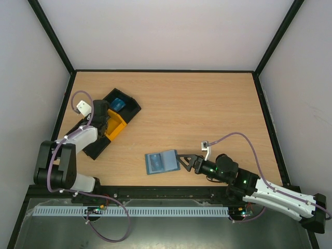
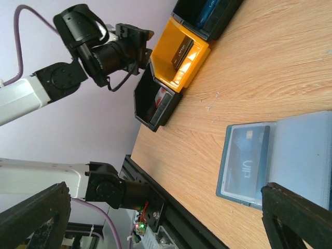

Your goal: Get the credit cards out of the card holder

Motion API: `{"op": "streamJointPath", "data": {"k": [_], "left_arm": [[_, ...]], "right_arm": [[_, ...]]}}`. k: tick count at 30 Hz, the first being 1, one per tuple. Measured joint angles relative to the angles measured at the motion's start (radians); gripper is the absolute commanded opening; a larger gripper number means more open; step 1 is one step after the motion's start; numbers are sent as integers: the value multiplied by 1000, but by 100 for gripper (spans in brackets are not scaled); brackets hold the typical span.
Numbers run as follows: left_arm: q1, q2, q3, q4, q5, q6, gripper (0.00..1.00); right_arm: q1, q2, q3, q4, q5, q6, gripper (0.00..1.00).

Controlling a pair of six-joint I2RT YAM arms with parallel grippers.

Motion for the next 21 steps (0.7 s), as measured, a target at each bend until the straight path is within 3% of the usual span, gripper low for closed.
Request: {"op": "streamJointPath", "data": {"k": [3, 9, 16, 21], "left_arm": [[0, -28, 6, -25, 0, 21, 63], [0, -119, 43, -124, 26, 50, 99], [0, -235, 92, -266, 201, 129, 100], [0, -321, 89, -352, 401, 217, 100]], "right_arm": [[0, 0, 0, -14, 10, 7, 98], [0, 5, 3, -60, 43, 10, 98], [0, 30, 36, -119, 97, 10, 98], [0, 80, 43, -124, 118, 5, 98]]}}
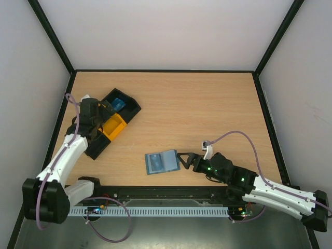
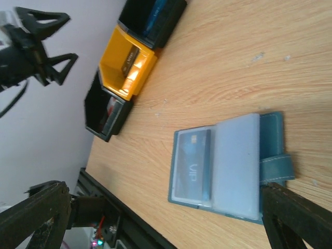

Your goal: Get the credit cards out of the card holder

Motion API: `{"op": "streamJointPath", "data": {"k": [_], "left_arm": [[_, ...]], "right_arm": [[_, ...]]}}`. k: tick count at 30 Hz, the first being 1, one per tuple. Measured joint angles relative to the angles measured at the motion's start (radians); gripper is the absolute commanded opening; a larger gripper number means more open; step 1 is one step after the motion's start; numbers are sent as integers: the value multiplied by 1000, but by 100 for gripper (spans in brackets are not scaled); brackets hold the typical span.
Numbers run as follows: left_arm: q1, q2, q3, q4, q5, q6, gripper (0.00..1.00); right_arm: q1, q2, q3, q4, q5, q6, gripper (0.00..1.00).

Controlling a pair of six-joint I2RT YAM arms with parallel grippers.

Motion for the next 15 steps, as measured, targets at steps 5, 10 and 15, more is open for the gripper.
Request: {"op": "streamJointPath", "data": {"k": [5, 10, 15], "left_arm": [[-18, -123, -77, -16, 211, 31, 99], [-94, -226, -214, -4, 367, -13, 97], [-180, -254, -243, -4, 472, -33, 93]], "right_arm": [[0, 105, 2, 10, -4, -6, 100], [0, 200, 2, 68, -31, 2, 97], [0, 285, 2, 120, -57, 8, 93]]}}
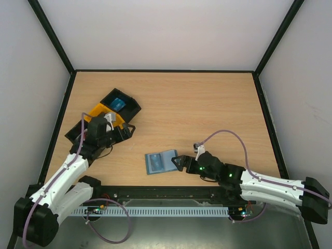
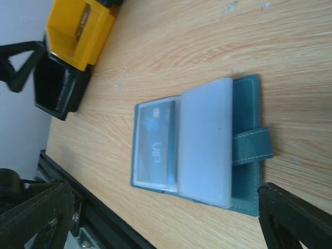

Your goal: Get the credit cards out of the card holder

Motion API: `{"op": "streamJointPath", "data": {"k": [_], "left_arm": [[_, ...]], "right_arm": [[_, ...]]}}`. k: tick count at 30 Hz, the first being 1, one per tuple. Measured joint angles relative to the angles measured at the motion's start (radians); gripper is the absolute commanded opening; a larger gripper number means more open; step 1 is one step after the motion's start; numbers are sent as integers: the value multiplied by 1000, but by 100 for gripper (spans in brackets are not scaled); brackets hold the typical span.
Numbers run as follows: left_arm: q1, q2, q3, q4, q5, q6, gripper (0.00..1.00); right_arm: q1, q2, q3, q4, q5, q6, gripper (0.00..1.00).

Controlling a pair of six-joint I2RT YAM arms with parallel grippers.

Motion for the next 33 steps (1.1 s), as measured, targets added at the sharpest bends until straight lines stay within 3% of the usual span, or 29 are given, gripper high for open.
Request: {"op": "streamJointPath", "data": {"k": [3, 9, 11, 20, 33], "left_arm": [[-44, -30, 0, -12, 37, 3, 91], [-141, -93, -29, -9, 77, -19, 85], [-176, -98, -61, 2, 91, -40, 84], [-280, -96, -294, 231, 186, -216, 81], [-299, -163, -446, 409, 169, -380, 76]], "right_arm": [[0, 40, 11, -14, 2, -13, 83], [0, 99, 68, -21, 19, -62, 44], [0, 137, 95, -25, 36, -72, 38], [0, 352, 182, 24, 37, -108, 25], [0, 722, 333, 114, -59, -161, 19]]}}
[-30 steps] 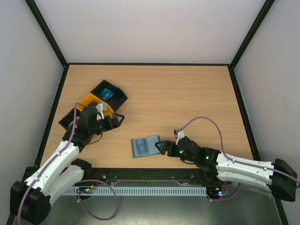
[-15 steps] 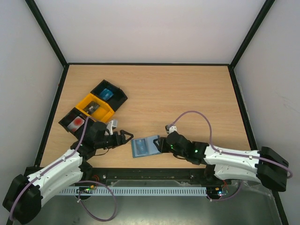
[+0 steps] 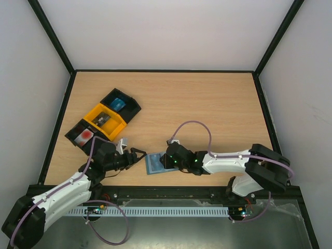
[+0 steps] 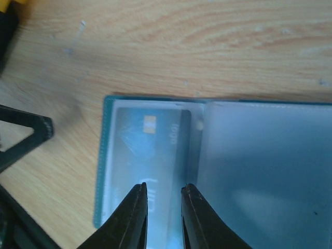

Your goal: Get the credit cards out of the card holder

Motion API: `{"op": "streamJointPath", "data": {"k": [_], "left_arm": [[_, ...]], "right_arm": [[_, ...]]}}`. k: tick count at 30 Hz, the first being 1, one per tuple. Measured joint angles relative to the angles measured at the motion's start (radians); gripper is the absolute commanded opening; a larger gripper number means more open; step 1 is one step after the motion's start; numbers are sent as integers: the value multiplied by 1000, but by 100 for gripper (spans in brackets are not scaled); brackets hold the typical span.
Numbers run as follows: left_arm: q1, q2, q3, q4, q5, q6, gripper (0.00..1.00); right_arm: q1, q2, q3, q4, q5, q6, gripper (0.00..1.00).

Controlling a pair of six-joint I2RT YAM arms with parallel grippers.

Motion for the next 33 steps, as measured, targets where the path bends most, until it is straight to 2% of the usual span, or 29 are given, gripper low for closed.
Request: {"op": "streamJointPath", "data": {"k": [4, 10, 16, 24, 33], "left_arm": [[-5, 0, -5, 9, -6, -18, 76], [-15, 29, -5, 52, -12, -41, 77], [-55, 50, -5, 101, -27, -69, 82], [-95, 137, -5, 237, -44, -110, 90], [-179, 271, -5, 393, -95, -138, 92]], "right_arm": [[0, 60, -3, 26, -18, -11, 17], [0, 101, -47, 116, -24, -10, 8], [2, 98, -108, 213, 13, 1, 2], [4, 97, -179, 343, 21, 20, 2], [4, 117, -222, 456, 8, 56, 2]]}}
